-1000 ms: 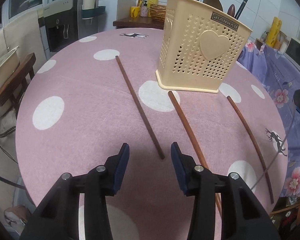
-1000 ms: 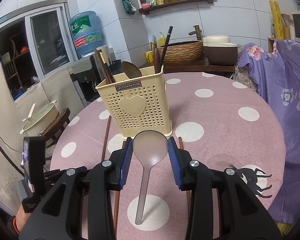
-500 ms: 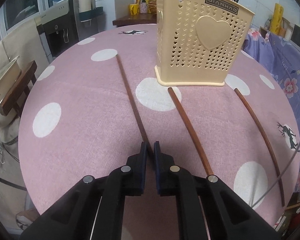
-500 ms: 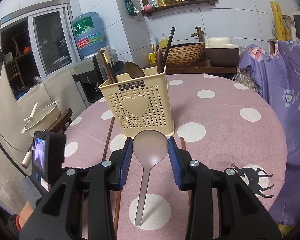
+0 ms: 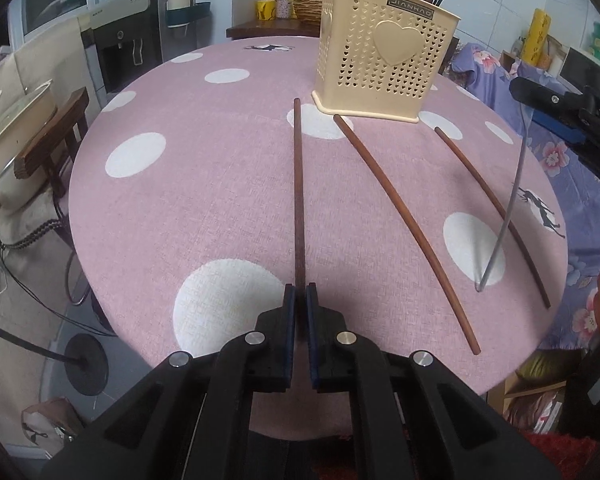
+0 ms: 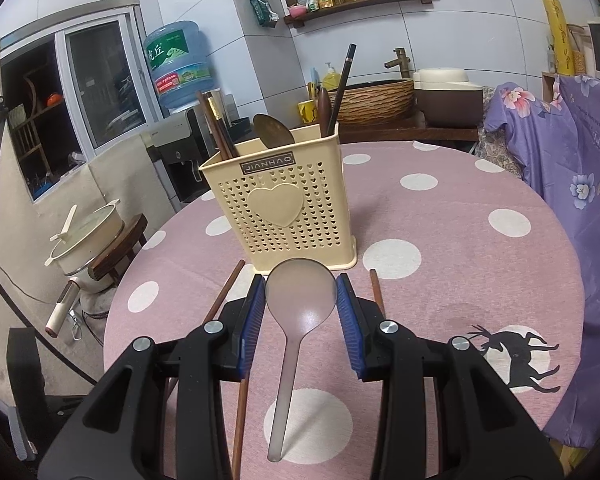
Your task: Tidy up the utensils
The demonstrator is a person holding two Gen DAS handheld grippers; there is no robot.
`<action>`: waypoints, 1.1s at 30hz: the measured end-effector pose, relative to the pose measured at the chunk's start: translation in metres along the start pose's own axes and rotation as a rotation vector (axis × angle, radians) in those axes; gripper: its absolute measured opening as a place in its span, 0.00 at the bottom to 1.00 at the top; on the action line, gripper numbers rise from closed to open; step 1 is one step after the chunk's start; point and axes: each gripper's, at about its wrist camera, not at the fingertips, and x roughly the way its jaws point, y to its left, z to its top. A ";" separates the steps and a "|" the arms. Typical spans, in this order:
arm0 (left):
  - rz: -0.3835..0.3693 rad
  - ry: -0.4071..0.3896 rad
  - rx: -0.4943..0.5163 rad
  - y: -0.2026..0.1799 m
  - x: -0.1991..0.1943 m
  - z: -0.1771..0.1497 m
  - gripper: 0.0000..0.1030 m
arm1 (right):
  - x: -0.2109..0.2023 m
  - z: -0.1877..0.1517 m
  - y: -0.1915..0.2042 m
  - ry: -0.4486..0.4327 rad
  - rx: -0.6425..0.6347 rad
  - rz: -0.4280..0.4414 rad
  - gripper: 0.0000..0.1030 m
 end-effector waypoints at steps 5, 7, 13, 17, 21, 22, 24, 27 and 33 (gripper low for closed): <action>-0.030 -0.005 0.004 -0.001 0.001 0.007 0.30 | -0.006 0.001 -0.002 -0.015 -0.003 -0.010 0.36; -0.021 -0.032 0.016 0.000 -0.002 0.014 0.33 | -0.008 0.002 -0.005 -0.020 0.000 -0.016 0.36; 0.002 -0.058 0.030 0.011 0.010 0.053 0.33 | -0.012 0.001 -0.004 -0.025 -0.001 -0.018 0.36; -0.011 -0.034 0.042 0.012 0.031 0.079 0.33 | -0.011 0.001 -0.002 -0.023 -0.006 -0.017 0.36; -0.022 0.006 0.055 0.009 0.057 0.104 0.33 | -0.012 0.001 0.000 -0.022 -0.012 -0.017 0.36; -0.026 0.011 0.056 0.009 0.063 0.109 0.33 | -0.012 0.001 0.001 -0.021 -0.013 -0.018 0.36; -0.024 0.021 0.045 0.009 0.072 0.116 0.33 | -0.012 0.000 0.002 -0.020 -0.015 -0.019 0.36; -0.035 0.026 0.054 0.004 0.084 0.129 0.33 | -0.011 0.000 0.003 -0.018 -0.018 -0.023 0.36; -0.021 0.031 0.045 -0.001 0.100 0.144 0.28 | -0.011 0.000 0.004 -0.016 -0.023 -0.029 0.36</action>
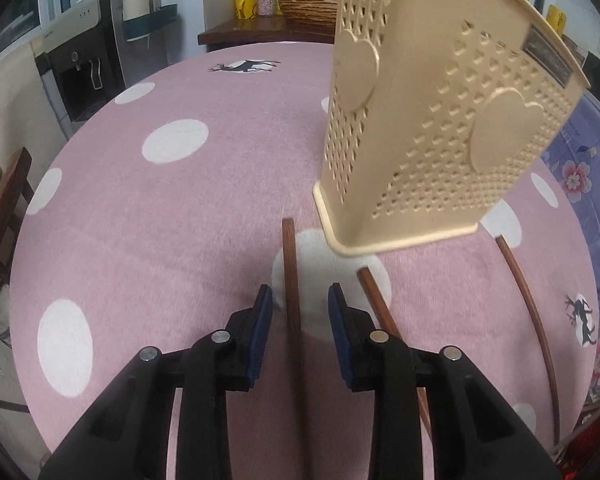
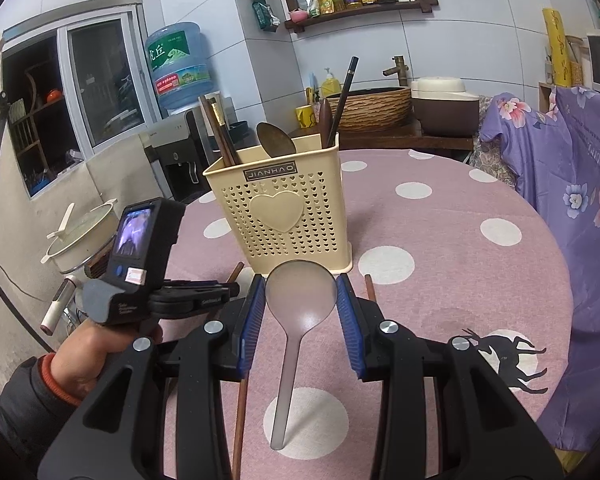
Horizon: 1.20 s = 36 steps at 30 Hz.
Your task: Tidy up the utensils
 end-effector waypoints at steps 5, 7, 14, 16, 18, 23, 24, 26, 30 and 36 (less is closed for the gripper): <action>0.015 -0.005 0.006 -0.002 0.007 0.010 0.24 | 0.002 0.000 0.001 0.005 -0.002 0.001 0.36; 0.025 -0.007 0.007 -0.002 0.009 0.012 0.17 | 0.002 0.000 0.003 0.006 -0.006 0.001 0.36; 0.032 -0.014 0.000 0.003 0.012 0.016 0.08 | 0.004 0.001 0.006 0.011 -0.011 -0.001 0.36; 0.032 -0.015 -0.003 0.003 0.012 0.015 0.08 | 0.004 0.001 0.007 0.011 -0.012 0.000 0.36; 0.022 -0.016 -0.015 0.004 0.011 0.014 0.08 | 0.004 0.001 0.007 0.012 -0.014 0.000 0.36; -0.008 -0.040 -0.033 0.005 0.002 0.008 0.08 | 0.006 0.002 0.007 0.013 -0.009 0.002 0.36; -0.015 -0.056 -0.038 0.006 -0.004 0.006 0.08 | 0.006 0.001 0.007 0.012 -0.008 0.002 0.36; -0.030 -0.087 -0.049 0.008 -0.017 0.004 0.08 | 0.006 0.001 0.006 0.009 -0.008 0.006 0.36; -0.069 -0.174 -0.064 0.012 -0.055 -0.003 0.08 | 0.007 0.003 0.005 0.005 -0.006 0.018 0.36; -0.125 -0.333 -0.086 0.019 -0.120 -0.011 0.08 | 0.006 0.006 0.005 -0.001 -0.007 0.032 0.36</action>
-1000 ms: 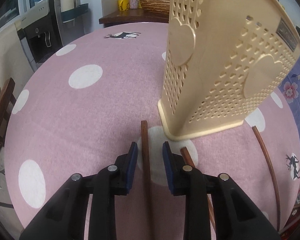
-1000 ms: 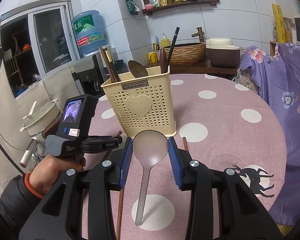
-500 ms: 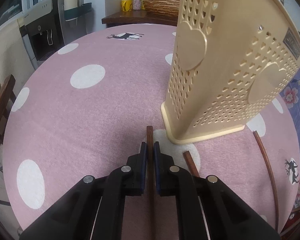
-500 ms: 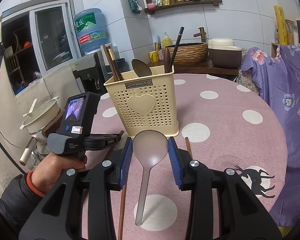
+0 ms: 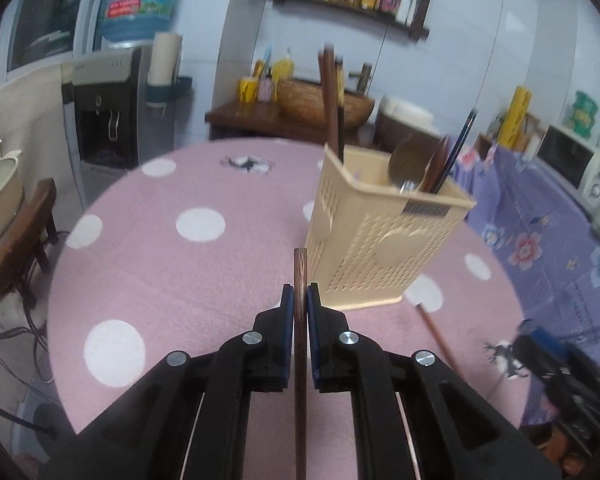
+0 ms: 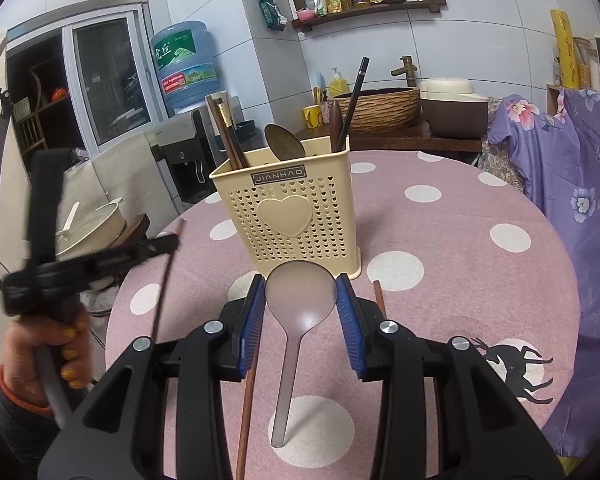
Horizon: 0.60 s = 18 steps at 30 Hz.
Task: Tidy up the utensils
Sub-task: 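Carry the chopstick over the holder with the left gripper while the right gripper carries the spoon there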
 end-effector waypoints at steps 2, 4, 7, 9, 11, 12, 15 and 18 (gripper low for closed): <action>-0.018 -0.036 -0.015 0.001 -0.015 0.003 0.08 | 0.000 0.001 -0.002 0.002 0.007 0.009 0.36; -0.039 -0.069 -0.028 0.003 -0.029 0.004 0.08 | -0.001 0.003 -0.003 0.004 0.013 0.018 0.36; -0.059 -0.113 -0.038 0.003 -0.046 0.005 0.08 | -0.003 0.007 -0.002 -0.005 0.008 0.022 0.36; -0.066 -0.137 -0.042 0.002 -0.054 0.005 0.08 | -0.005 0.009 0.000 -0.012 0.000 0.026 0.36; -0.067 -0.147 -0.041 0.002 -0.056 0.005 0.08 | -0.006 0.010 0.002 -0.015 -0.005 0.029 0.36; -0.067 -0.149 -0.042 0.002 -0.057 0.004 0.08 | -0.007 0.010 0.003 -0.014 -0.008 0.031 0.36; -0.071 -0.149 -0.045 0.002 -0.057 0.003 0.08 | -0.007 0.011 0.004 -0.018 -0.018 0.028 0.36; -0.076 -0.150 -0.043 0.001 -0.058 0.003 0.08 | -0.008 0.012 0.004 -0.020 -0.018 0.029 0.36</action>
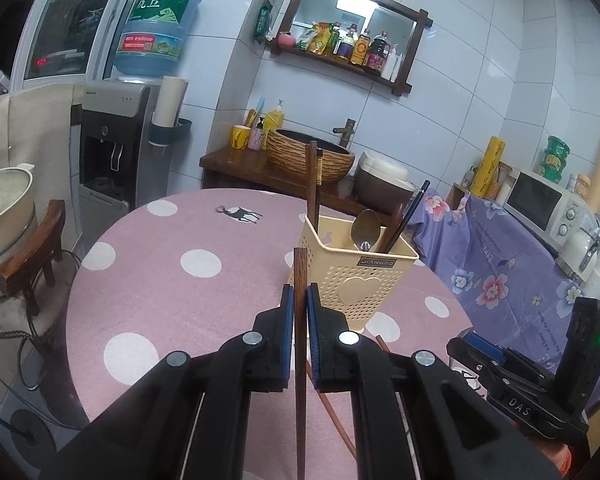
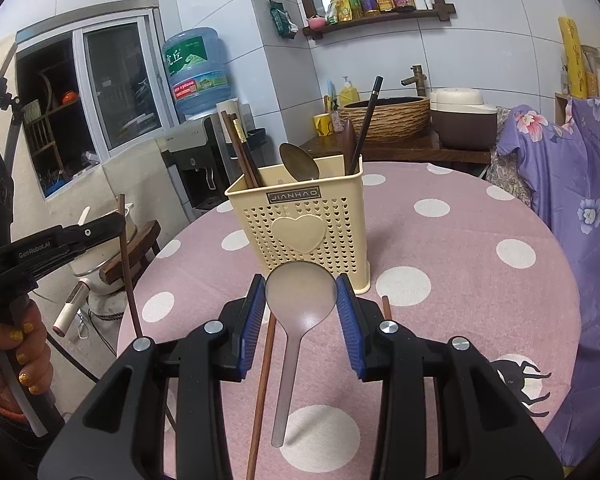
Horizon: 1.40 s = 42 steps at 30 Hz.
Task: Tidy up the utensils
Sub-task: 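Carry the chopstick over the holder with the left gripper while the right gripper carries the spoon there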
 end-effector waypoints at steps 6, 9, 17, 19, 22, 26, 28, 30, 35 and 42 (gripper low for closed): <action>-0.007 -0.018 0.002 0.000 -0.007 0.001 0.08 | 0.001 0.004 -0.001 0.006 0.008 0.019 0.36; -0.013 -0.027 0.006 -0.001 -0.009 0.004 0.08 | 0.000 0.007 0.001 0.001 -0.006 0.023 0.36; -0.021 -0.052 0.015 -0.006 -0.011 0.014 0.08 | -0.002 0.014 0.006 -0.014 -0.036 0.029 0.36; -0.023 -0.054 0.016 -0.006 -0.010 0.015 0.08 | -0.001 0.015 0.005 -0.013 -0.033 0.028 0.36; -0.028 -0.054 0.021 -0.008 -0.009 0.017 0.08 | -0.001 0.016 0.005 -0.012 -0.034 0.029 0.36; -0.034 -0.059 0.027 -0.010 -0.010 0.021 0.08 | -0.001 0.018 0.006 -0.014 -0.039 0.031 0.36; -0.043 -0.059 0.029 -0.011 -0.010 0.023 0.08 | -0.002 0.020 0.006 -0.016 -0.041 0.035 0.36; -0.050 -0.059 0.035 -0.012 -0.011 0.026 0.08 | -0.002 0.024 0.007 -0.020 -0.044 0.037 0.36; -0.073 -0.064 0.058 -0.019 -0.013 0.037 0.08 | -0.005 0.034 0.009 -0.032 -0.059 0.047 0.36; -0.112 -0.116 0.075 -0.031 -0.023 0.075 0.08 | -0.018 0.077 0.019 -0.119 -0.135 0.018 0.36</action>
